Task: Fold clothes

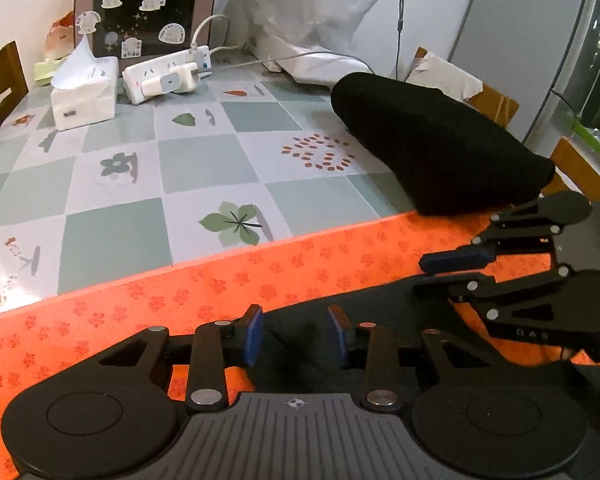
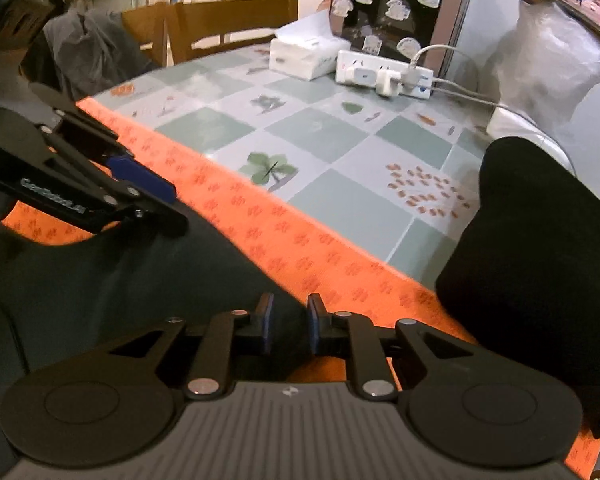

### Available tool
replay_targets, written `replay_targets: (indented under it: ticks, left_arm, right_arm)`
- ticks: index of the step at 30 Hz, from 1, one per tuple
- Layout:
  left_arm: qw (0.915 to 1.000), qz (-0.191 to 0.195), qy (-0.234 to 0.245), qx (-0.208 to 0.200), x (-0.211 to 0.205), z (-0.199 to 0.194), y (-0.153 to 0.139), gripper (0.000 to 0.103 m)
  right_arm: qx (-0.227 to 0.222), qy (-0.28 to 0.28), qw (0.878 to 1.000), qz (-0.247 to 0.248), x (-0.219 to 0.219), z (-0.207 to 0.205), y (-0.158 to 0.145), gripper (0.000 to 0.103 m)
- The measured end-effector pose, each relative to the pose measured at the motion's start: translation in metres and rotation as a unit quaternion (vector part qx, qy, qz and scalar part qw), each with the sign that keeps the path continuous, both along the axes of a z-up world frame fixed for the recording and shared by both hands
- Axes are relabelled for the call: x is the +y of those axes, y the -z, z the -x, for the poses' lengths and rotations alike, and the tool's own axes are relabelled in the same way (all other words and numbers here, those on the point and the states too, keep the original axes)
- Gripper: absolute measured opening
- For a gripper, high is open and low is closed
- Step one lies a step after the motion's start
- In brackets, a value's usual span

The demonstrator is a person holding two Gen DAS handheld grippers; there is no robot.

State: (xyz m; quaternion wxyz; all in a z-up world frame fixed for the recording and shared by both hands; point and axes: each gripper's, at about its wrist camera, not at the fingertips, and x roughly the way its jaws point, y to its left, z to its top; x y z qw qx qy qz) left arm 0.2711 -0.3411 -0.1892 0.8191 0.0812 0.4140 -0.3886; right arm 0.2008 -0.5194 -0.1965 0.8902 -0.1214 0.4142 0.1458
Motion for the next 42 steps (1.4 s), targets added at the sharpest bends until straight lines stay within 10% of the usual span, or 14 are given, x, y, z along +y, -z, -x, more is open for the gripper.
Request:
replay_targets:
  ticks: [15, 18, 31, 42]
  left_arm:
    - [1.0000, -0.001, -0.001, -0.004, 0.033, 0.020, -0.012, 0.039]
    - [1.0000, -0.001, -0.005, -0.006, 0.033, 0.020, -0.011, 0.039]
    - [0.9989, 0.000, -0.046, -0.004, 0.022, 0.014, -0.009, 0.039]
    - [0.9968, 0.003, -0.080, 0.009, 0.045, 0.042, -0.025, 0.040]
  right_arm:
    - [0.015, -0.142, 0.990, -0.001, 0.029, -0.041, -0.006, 0.019]
    - [0.020, -0.151, 0.988, 0.000, 0.030, -0.043, -0.004, 0.002]
    - [-0.014, -0.081, 0.997, -0.005, 0.020, -0.030, -0.010, 0.010]
    - [-0.007, 0.013, 0.998, -0.068, -0.001, 0.060, -0.054, 0.023]
